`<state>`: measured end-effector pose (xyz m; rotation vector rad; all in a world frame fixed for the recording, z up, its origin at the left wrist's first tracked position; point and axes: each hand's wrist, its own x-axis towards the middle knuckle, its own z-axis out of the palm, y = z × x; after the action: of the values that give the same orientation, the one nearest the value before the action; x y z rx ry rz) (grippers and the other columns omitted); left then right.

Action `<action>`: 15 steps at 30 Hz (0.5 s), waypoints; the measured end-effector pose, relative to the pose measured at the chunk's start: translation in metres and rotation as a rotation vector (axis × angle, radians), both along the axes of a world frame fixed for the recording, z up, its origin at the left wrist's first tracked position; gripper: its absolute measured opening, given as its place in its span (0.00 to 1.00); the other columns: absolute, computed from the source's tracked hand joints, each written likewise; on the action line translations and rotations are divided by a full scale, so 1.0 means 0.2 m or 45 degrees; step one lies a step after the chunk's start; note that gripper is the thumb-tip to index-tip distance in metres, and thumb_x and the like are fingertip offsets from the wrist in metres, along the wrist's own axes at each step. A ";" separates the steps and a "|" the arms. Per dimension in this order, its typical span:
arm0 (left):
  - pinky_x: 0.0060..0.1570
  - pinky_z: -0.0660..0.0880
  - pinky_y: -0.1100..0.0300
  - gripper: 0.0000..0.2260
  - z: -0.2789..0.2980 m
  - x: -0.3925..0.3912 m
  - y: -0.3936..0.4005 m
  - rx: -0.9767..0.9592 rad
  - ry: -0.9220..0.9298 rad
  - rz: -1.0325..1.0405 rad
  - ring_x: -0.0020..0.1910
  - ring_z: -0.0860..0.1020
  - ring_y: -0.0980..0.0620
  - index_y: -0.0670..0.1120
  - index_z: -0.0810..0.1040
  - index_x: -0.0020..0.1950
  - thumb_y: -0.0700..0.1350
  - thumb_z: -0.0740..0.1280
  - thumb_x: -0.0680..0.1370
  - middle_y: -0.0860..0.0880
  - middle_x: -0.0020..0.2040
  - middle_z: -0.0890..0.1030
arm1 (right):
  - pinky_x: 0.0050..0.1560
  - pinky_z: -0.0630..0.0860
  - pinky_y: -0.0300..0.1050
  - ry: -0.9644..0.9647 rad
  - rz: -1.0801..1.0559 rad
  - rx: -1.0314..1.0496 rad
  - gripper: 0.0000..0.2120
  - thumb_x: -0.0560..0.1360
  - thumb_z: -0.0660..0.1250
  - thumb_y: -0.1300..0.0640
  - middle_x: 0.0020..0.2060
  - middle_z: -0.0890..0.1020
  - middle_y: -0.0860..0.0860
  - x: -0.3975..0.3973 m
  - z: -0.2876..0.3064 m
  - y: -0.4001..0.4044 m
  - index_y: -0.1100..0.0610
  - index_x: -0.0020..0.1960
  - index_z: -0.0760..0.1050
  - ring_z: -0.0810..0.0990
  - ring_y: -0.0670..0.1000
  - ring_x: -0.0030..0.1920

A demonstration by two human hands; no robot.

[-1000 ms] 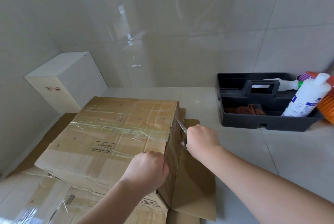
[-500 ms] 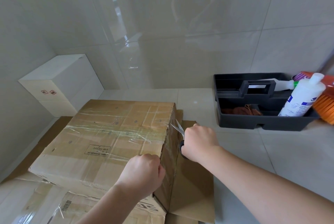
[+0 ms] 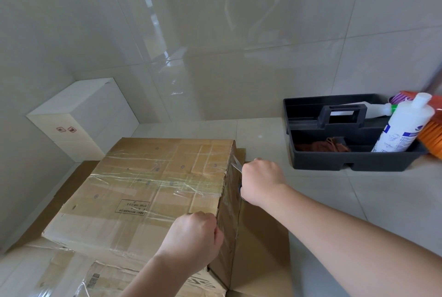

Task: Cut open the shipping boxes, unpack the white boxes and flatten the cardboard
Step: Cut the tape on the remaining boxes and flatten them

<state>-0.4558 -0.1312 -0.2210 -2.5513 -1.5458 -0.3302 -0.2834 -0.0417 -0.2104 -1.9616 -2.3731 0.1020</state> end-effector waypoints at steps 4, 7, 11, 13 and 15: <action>0.16 0.53 0.68 0.16 0.00 0.00 0.00 -0.012 0.014 0.000 0.20 0.54 0.55 0.50 0.57 0.26 0.44 0.66 0.61 0.55 0.23 0.55 | 0.38 0.67 0.43 -0.010 -0.006 -0.040 0.08 0.71 0.65 0.63 0.36 0.71 0.52 -0.03 -0.01 0.02 0.57 0.49 0.79 0.70 0.55 0.37; 0.21 0.46 0.71 0.15 -0.02 0.00 0.00 -0.041 0.018 0.006 0.19 0.54 0.55 0.50 0.58 0.26 0.45 0.66 0.62 0.55 0.23 0.56 | 0.36 0.69 0.44 0.009 -0.029 -0.088 0.09 0.71 0.64 0.68 0.34 0.72 0.52 -0.04 -0.03 0.05 0.59 0.47 0.80 0.72 0.56 0.36; 0.15 0.56 0.66 0.15 -0.03 0.00 -0.01 -0.026 0.008 0.006 0.19 0.55 0.55 0.50 0.58 0.26 0.45 0.66 0.62 0.55 0.22 0.57 | 0.36 0.69 0.44 -0.011 -0.034 -0.054 0.09 0.72 0.65 0.67 0.37 0.75 0.53 -0.03 -0.05 0.04 0.59 0.50 0.80 0.74 0.56 0.37; 0.14 0.58 0.65 0.15 -0.03 0.00 -0.01 -0.016 0.006 0.010 0.19 0.56 0.55 0.51 0.59 0.26 0.45 0.66 0.62 0.55 0.22 0.57 | 0.37 0.68 0.43 -0.045 -0.059 -0.009 0.09 0.72 0.67 0.63 0.42 0.77 0.54 -0.01 -0.05 0.04 0.58 0.52 0.80 0.72 0.54 0.37; 0.14 0.60 0.65 0.14 -0.03 0.00 -0.01 -0.017 0.017 0.014 0.19 0.56 0.56 0.51 0.60 0.25 0.45 0.66 0.62 0.54 0.22 0.57 | 0.36 0.68 0.43 -0.073 -0.106 0.000 0.10 0.72 0.68 0.57 0.41 0.73 0.54 0.00 -0.04 0.04 0.56 0.52 0.80 0.70 0.54 0.35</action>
<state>-0.4561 -0.1327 -0.2268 -2.5489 -1.5622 -0.3021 -0.2839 -0.0339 -0.2190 -2.0876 -2.3212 0.0428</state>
